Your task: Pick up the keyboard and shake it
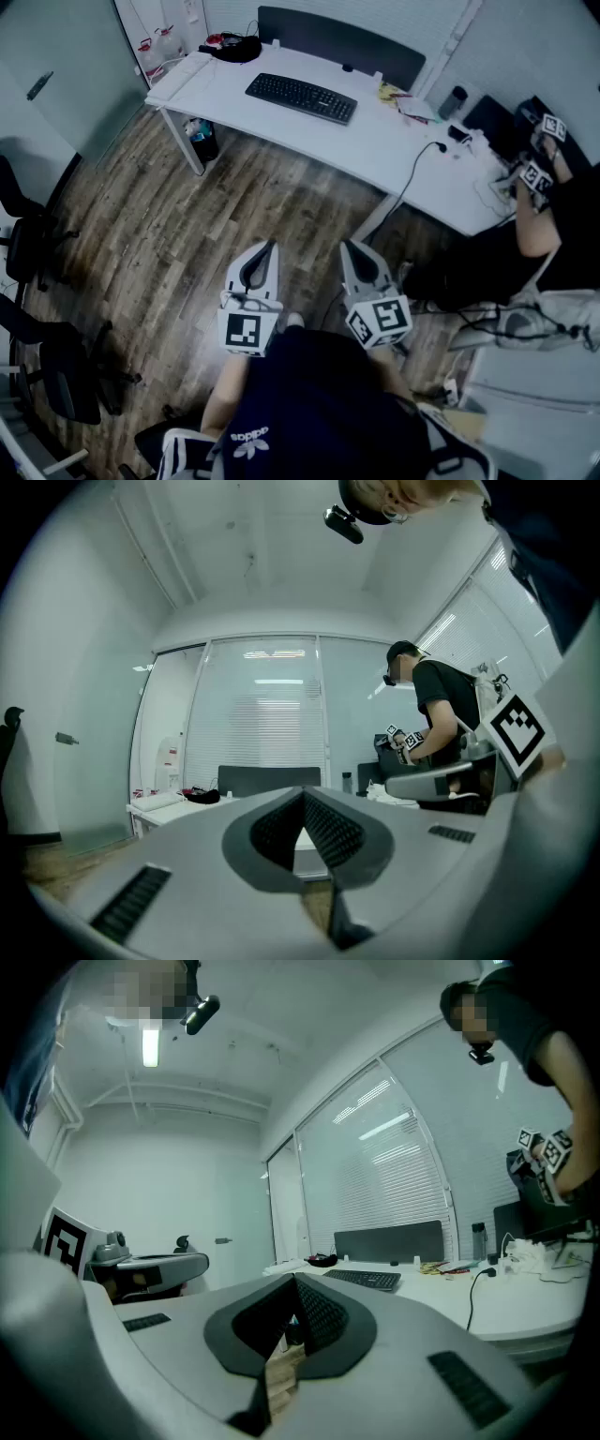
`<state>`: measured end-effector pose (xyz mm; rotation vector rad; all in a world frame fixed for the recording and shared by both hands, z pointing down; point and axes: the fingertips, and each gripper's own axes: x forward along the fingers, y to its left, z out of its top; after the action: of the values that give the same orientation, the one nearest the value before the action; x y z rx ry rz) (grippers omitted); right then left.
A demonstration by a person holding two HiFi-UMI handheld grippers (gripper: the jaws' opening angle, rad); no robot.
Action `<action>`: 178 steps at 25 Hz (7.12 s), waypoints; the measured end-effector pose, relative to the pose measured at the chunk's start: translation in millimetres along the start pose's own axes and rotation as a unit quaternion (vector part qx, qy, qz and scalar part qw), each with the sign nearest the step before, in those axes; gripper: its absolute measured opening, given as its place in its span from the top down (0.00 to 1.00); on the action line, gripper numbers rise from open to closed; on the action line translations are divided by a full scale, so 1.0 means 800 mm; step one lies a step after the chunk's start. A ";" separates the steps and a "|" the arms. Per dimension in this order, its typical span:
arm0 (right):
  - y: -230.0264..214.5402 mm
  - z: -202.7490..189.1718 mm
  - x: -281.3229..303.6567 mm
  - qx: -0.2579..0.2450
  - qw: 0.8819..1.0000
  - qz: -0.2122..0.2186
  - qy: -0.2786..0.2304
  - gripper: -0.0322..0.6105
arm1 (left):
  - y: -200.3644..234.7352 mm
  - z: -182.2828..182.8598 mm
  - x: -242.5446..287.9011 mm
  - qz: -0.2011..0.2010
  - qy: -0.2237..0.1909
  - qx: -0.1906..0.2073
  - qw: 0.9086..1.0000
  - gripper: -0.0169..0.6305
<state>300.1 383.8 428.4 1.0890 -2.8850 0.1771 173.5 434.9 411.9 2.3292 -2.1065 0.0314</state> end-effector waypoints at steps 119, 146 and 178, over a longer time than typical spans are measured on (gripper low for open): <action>-0.351 0.046 0.597 0.047 0.951 -0.304 0.015 0.94 | 0.459 -0.043 0.720 -0.168 0.052 0.005 0.984 0.97; -0.378 0.033 0.613 0.061 0.955 -0.290 0.028 0.94 | 0.483 -0.054 0.726 -0.130 0.078 0.008 0.988 0.97; -0.453 -0.030 0.606 0.082 0.941 -0.312 0.100 0.77 | 0.538 -0.189 0.774 -0.154 0.234 -0.047 0.959 0.71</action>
<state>176.3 -200.6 527.9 1.8237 -2.2405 0.4653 -194.9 -222.5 567.5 2.2770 -1.4845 0.4259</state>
